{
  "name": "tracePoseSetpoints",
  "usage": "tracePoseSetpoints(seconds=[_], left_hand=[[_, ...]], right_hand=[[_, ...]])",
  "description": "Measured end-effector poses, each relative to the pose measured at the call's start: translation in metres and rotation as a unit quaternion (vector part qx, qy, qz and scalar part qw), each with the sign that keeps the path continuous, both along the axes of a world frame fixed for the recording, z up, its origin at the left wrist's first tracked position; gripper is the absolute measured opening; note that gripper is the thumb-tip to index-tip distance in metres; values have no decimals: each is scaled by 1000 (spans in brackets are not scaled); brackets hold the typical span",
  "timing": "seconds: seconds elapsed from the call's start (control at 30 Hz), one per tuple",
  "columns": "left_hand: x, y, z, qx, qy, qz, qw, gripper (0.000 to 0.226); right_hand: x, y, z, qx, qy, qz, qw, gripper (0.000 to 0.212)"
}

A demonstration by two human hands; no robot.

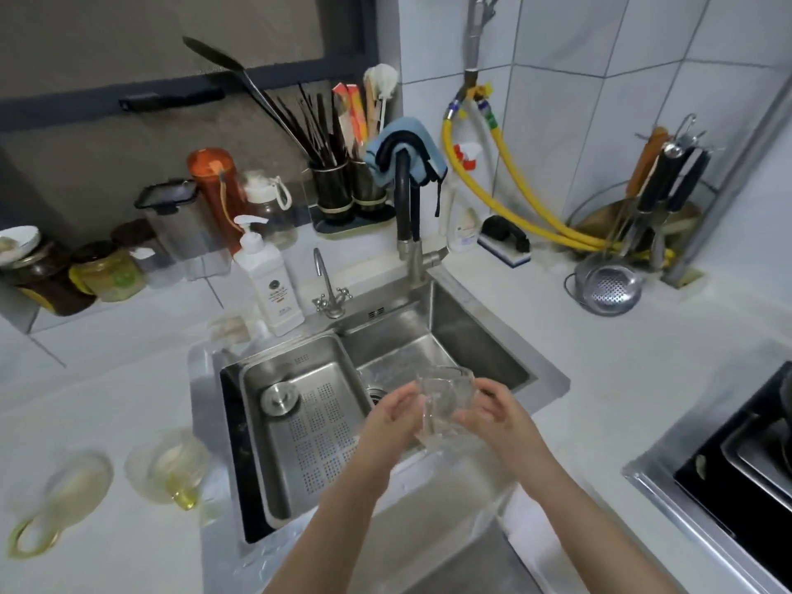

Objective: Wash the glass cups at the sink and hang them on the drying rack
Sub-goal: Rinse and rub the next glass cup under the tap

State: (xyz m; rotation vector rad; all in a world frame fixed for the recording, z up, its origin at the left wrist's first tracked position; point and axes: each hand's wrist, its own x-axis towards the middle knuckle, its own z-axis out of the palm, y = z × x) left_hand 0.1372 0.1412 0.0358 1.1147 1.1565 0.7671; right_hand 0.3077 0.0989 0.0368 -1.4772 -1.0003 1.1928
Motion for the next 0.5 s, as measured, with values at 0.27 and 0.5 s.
tracePoseSetpoints(seconds=[0.27,0.5], left_hand=[[-5,52,-13,0,-42,5,999,28],[-11,84,-23,-21,-33,27,999,33]], right_hand=[[-5,67,-14,-69,41,-15,997,38],[-5,105,-20,-91,38,8,995,33]])
